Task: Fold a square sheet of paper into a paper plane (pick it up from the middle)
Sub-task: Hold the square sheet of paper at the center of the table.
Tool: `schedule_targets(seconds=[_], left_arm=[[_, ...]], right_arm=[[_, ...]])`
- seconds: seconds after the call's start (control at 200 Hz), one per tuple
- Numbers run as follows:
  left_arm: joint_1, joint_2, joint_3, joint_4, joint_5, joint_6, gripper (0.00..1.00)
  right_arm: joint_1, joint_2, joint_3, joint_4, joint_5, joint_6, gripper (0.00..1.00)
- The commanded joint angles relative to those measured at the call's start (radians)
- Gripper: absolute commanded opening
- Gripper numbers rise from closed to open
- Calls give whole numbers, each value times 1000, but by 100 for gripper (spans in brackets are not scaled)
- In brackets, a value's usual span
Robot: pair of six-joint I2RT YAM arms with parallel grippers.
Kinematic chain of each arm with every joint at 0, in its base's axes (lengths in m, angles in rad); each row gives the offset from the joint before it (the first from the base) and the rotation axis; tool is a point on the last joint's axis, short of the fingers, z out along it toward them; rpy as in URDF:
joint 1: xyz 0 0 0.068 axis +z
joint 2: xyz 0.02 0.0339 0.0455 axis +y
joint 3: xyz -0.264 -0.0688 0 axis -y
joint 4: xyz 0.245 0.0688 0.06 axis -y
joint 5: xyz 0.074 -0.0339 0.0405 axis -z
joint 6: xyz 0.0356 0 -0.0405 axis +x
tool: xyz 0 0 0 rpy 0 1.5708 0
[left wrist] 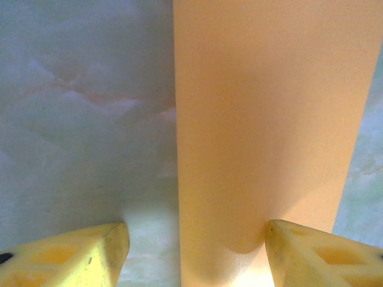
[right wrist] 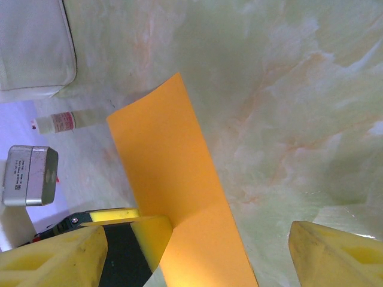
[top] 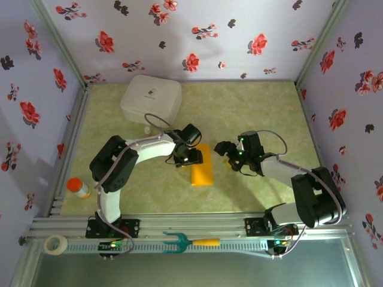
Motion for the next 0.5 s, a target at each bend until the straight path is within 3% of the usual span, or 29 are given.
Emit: schedule_targets(seconds=[0.0,0.495], left_arm=[[-9,89,-25,14,-22,20,65],[-9,109,-20,4,-20,42,64]], right_arm=[[4,3,-12,8,-1,5,81],[4,-3,-10,-2,1,0,82]])
